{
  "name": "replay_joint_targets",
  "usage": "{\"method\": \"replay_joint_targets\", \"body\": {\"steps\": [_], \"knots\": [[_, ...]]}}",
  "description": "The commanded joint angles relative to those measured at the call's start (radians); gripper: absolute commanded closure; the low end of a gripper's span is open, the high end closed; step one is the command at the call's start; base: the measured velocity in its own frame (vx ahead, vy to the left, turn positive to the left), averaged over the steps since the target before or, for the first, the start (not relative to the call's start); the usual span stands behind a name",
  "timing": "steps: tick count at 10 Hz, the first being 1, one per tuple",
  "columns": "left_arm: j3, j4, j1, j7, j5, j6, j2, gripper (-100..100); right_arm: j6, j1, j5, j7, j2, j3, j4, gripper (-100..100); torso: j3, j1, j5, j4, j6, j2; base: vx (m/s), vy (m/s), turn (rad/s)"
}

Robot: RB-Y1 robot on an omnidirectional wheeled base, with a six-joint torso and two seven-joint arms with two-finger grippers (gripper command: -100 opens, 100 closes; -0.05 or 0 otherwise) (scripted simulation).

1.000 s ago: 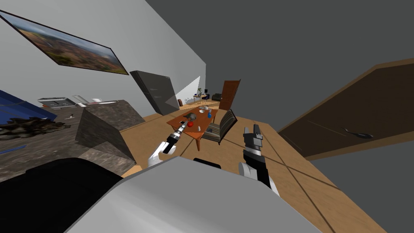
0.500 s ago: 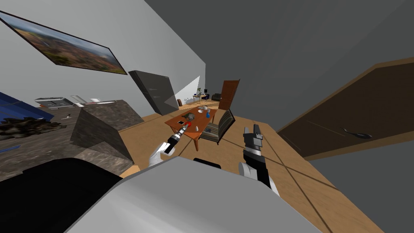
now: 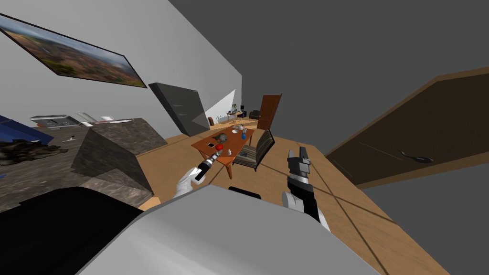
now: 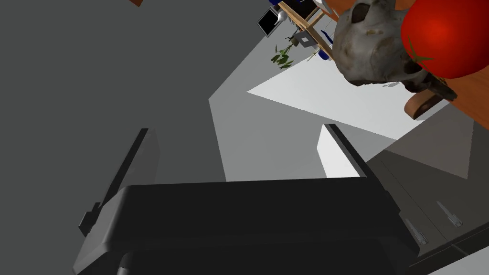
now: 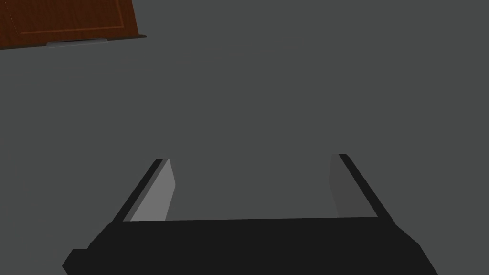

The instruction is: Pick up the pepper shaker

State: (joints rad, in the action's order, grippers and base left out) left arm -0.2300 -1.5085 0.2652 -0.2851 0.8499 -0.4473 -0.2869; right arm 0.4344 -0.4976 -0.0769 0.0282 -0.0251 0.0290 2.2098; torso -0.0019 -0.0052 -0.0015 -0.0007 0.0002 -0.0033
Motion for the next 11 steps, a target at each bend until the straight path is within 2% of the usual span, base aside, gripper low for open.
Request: {"method": "replay_joint_targets", "body": {"steps": [1, 2, 3, 4, 5, 7, 8, 9, 10, 11], "knots": [[0.005, 0.035, -0.004, -0.008, 0.022, 0.009, -0.007, -100, 0.0, 0.0, 0.0, 0.0, 0.0, 0.0, 0.0, 0, 0.0, 0.0, 0.0, 0.0, 0.0, 0.0, 0.03, -0.075, -0.008], [0.011, 0.08, -0.02, -0.02, 0.061, 0.019, -0.029, -100, 0.0, 0.0, 0.0, 0.0, 0.0, 0.0, 0.0, 0, 0.0, 0.001, 0.0, 0.0, 0.0, 0.001, 0.039, -0.09, -0.032], [0.011, 0.093, -0.02, -0.02, 0.061, 0.019, -0.029, -100, 0.0, 0.0, 0.0, 0.0, 0.0, 0.0, 0.0, 0, 0.0, 0.0, 0.0, 0.0, 0.0, 0.0, 0.034, -0.078, -0.011], [0.018, 0.121, -0.035, -0.033, 0.099, 0.029, -0.052, -100, 0.0, 0.0, 0.0, 0.0, 0.0, 0.0, 0.0, 0, 0.0, 0.001, 0.0, 0.0, 0.0, 0.001, 0.045, -0.085, -0.035], [0.018, 0.151, -0.035, -0.033, 0.099, 0.029, -0.052, -100, 0.0, 0.0, 0.0, 0.0, 0.0, 0.0, 0.0, 0, 0.0, 0.0, 0.0, 0.0, 0.0, 0.0, 0.034, -0.067, -0.017], [0.036, 0.231, -0.065, -0.058, 0.166, 0.05, -0.101, -100, 0.0, 0.0, 0.0, 0.0, 0.0, 0.0, 0.0, 0, 0.0, 0.001, 0.0, 0.0, 0.0, 0.0, 0.057, -0.091, -0.055], [0.036, 0.261, -0.065, -0.058, 0.17, 0.05, -0.101, -100, 0.0, 0.0, 0.0, 0.0, 0.0, 0.0, 0.0, 0, -0.001, 0.0, 0.0, 0.0, 0.0, -0.001, 0.057, -0.072, -0.024], [0.046, 0.304, -0.079, -0.071, 0.202, 0.061, -0.126, -100, 0.0, 0.0, 0.0, 0.0, 0.0, 0.0, 0.0, 0, -0.001, 0.001, 0.0, 0.0, 0.0, -0.001, 0.055, -0.078, -0.054], [0.046, 0.319, -0.079, -0.071, 0.202, 0.061, -0.126, -100, 0.0, 0.0, 0.0, 0.0, 0.0, 0.0, 0.0, 0, -0.001, 0.001, 0.0, 0.0, 0.0, -0.001, 0.042, -0.062, -0.028], [0.056, 0.345, -0.093, -0.083, 0.232, 0.072, -0.152, -100, 0.0, 0.0, 0.0, 0.0, 0.0, 0.0, 0.0, 0, 0.0, 0.002, 0.0, 0.0, 0.0, 0.0, 0.044, -0.074, -0.056]]}}
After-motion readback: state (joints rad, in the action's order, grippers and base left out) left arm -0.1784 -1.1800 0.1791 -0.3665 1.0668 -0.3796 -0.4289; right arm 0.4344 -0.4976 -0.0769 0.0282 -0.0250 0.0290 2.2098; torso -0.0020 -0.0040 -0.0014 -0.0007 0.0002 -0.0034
